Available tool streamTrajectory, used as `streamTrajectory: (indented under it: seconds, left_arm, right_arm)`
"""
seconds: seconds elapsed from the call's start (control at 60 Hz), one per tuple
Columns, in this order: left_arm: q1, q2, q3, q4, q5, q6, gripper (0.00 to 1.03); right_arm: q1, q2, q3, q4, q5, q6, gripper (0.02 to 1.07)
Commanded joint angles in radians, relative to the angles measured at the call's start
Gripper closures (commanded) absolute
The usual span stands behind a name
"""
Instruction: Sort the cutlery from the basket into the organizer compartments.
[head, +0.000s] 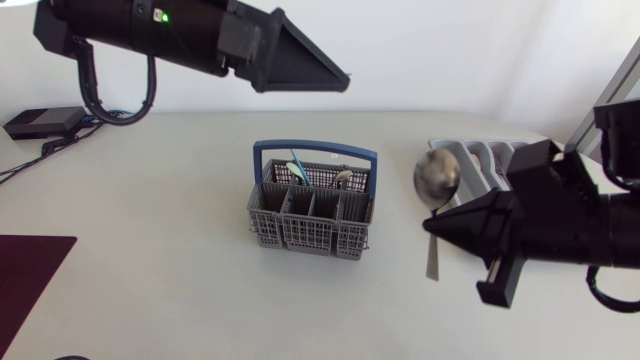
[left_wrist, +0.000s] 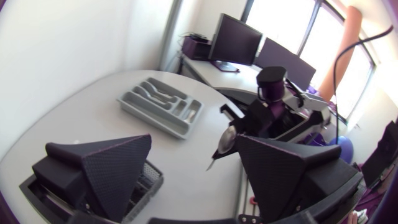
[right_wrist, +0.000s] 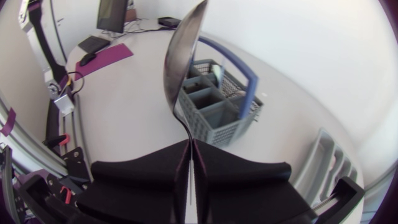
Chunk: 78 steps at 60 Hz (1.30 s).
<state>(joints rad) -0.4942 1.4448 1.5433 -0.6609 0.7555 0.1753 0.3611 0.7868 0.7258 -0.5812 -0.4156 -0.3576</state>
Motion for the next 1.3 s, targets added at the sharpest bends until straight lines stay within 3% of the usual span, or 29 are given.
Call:
streamTrajectory:
  seconds: [0.0,0.2,0.367,0.8,1.083,1.283]
  left_arm:
    - [0.023,-0.017,0.037,0.006,-0.082,-0.04,0.04]
    - [0.046,-0.021,-0.026,0.02,-0.338,-0.011,0.04]
    - [0.052,-0.044,-0.107,0.049,-0.492,0.036,0.04]
    - [0.125,-0.089,-0.239,0.096,-0.604,0.072,0.04]
    - [0.166,-0.104,-0.305,0.118,-0.633,0.113,0.04]
    - [0.175,-0.119,-0.336,0.121,-0.633,0.118,0.04]
  right_arm:
    - [-0.128,0.038,0.052,-0.002,0.003,-0.047,1.01]
    - [-0.401,0.238,0.153,0.101,0.032,-0.052,1.01]
    - [-0.51,0.44,0.253,0.205,0.115,-0.026,1.01]
    - [-0.562,0.925,0.515,0.396,0.451,0.086,1.01]
    - [-0.545,1.175,0.676,0.383,0.601,0.135,1.01]
    - [-0.514,1.284,0.765,0.327,0.653,0.152,1.01]
